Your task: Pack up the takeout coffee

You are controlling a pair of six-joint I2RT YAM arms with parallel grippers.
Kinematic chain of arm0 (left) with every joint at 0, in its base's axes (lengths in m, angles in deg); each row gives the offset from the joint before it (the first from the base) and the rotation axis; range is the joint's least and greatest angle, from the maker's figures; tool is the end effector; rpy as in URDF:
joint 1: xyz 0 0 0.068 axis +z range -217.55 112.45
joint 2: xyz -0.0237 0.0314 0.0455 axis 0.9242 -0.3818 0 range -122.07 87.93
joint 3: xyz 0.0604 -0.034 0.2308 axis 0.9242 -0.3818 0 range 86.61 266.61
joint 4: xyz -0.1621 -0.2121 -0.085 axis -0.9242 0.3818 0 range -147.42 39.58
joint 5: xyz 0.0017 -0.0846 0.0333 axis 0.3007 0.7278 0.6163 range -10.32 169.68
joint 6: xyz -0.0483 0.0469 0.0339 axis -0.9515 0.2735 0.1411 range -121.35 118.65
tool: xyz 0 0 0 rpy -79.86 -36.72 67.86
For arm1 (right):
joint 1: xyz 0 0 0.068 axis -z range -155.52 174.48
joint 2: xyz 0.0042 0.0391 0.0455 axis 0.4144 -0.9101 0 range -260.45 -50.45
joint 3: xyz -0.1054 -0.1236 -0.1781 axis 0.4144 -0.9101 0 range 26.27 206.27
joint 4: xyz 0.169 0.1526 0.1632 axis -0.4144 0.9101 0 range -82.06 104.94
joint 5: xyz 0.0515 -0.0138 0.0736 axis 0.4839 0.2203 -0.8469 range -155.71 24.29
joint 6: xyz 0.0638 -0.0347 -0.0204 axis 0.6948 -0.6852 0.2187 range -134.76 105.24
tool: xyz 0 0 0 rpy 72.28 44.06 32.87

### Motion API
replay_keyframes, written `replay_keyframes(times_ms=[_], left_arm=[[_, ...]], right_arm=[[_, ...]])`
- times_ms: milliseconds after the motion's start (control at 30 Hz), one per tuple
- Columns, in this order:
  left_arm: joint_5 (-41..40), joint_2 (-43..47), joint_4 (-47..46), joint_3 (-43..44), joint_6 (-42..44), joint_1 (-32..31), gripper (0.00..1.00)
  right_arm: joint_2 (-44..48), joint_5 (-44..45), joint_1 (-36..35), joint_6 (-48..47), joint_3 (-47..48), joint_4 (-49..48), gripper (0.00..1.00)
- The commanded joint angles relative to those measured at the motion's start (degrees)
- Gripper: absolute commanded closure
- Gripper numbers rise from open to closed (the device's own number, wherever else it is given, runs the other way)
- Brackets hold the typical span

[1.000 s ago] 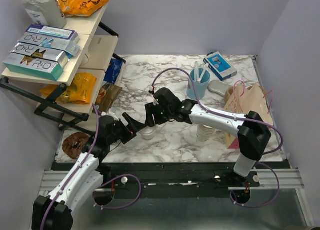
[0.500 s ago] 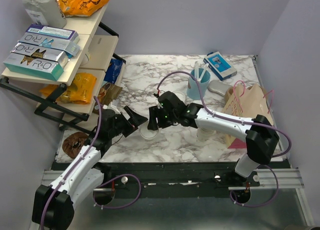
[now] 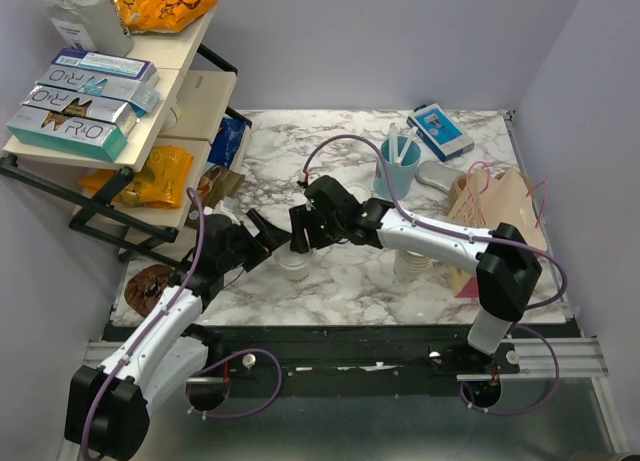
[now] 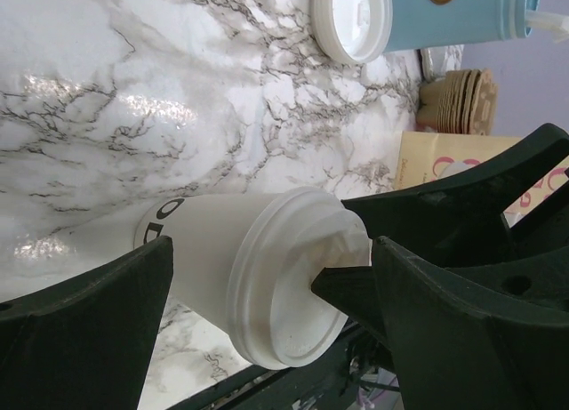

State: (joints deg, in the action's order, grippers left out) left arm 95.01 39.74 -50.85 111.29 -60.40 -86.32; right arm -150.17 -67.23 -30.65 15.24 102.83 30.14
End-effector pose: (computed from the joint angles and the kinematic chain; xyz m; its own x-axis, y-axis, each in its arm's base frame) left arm 0.2313 -0.0962 0.1673 -0.6959 -0.6371 -0.3314 -0.1358 0.5699 -0.8104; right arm 0.2404 0.3478 0.1942 -0.7678 -0.2274 -0.5990 -0.5160 0.7736 0.3677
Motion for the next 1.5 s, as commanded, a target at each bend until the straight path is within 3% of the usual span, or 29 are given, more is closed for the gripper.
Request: replay_keyframes(times_ms=[0,300,633,800,1033,1167,1233,1367,1467], left_arm=[[-4.3,3.6,5.5,1.7,2.1,-0.1,0.01],[-9.1,10.9,14.2,3.9,3.8,0.0,0.01],[-7.9,11.2,14.6,3.6,4.0,0.0,0.01],[-6.7,11.7,13.1,2.3,3.7,0.0,0.01],[-10.1,10.8,12.9,2.6,4.2,0.3,0.01],[-10.2,8.8,12.6,2.2,5.5,1.4,0.02],[-6.7,8.2,10.2,1.2,6.1,2.2,0.04],[1.2,7.1,2.1,-1.3,7.0,2.7,0.06],[2.2,6.3,0.1,-2.2,7.5,2.9,0.11]], right_arm=[[-3.0,3.5,-0.2,-5.6,3.6,2.9,0.34],[-4.7,-3.4,-0.1,-20.9,5.1,2.3,0.36],[-7.9,-26.6,1.2,-41.4,9.0,0.7,0.39],[-9.4,-27.5,2.0,-46.4,13.5,3.8,0.35],[-5.7,-18.9,2.1,-36.7,15.6,3.7,0.26],[-1.2,-9.1,2.0,-21.6,11.6,2.8,0.26],[1.0,-4.1,2.1,-16.1,7.5,2.1,0.26],[5.9,-3.3,2.1,-4.8,-1.0,-2.1,0.26],[7.6,-6.1,2.0,-1.6,-5.4,-5.3,0.27]])
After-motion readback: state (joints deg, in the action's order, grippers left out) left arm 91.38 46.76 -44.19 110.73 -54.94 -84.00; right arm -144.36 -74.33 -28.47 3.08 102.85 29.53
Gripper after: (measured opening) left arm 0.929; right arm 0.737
